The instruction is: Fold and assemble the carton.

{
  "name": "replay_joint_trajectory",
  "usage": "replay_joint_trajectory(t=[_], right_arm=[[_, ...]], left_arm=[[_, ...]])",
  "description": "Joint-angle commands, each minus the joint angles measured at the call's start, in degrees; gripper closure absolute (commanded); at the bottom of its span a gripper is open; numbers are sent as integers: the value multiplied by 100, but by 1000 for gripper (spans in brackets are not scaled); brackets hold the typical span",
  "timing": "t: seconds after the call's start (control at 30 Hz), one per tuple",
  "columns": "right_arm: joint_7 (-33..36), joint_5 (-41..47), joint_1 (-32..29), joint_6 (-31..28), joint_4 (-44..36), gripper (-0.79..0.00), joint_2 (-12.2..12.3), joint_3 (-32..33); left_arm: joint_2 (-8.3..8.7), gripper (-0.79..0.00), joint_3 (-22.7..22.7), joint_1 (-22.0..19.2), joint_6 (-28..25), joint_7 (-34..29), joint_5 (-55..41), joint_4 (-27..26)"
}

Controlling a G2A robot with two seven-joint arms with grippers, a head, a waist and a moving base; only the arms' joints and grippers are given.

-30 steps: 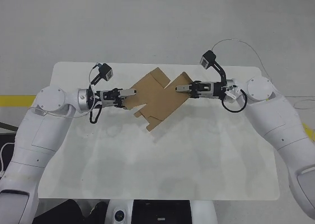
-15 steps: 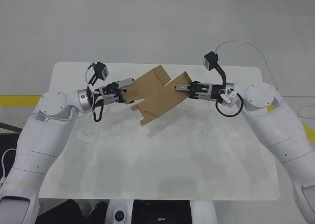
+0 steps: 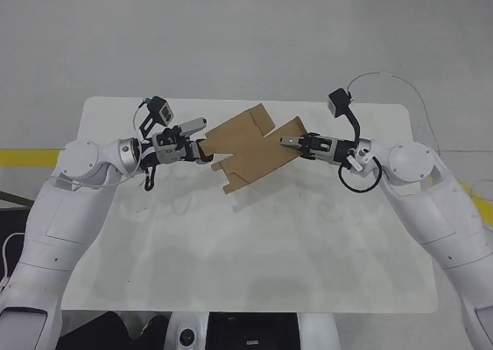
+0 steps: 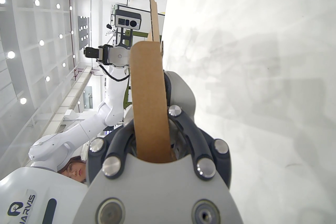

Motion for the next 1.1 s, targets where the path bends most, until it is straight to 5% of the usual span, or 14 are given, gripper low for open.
replay_joint_trajectory(t=[0.0,0.87,0.9,0.93,1.07], right_arm=[[-7,-41,-26,14,-27,0,0,26],[121,-155,36,-95,-97,0,-184,-1],[116,-162,33,-92,-95,0,-189,7],[112,-175,30,-95,-99,0,-193,13],[99,-195,10,-88,-117,0,-208,41]], left_arm=[[7,-785,-52,3,6,-12,-27,-46],[-41,-785,-18,-45,82,301,154,150],[-40,-760,-20,-38,88,296,164,156],[-41,-631,-23,-31,97,298,164,161],[-46,-388,-18,-17,135,284,158,181]])
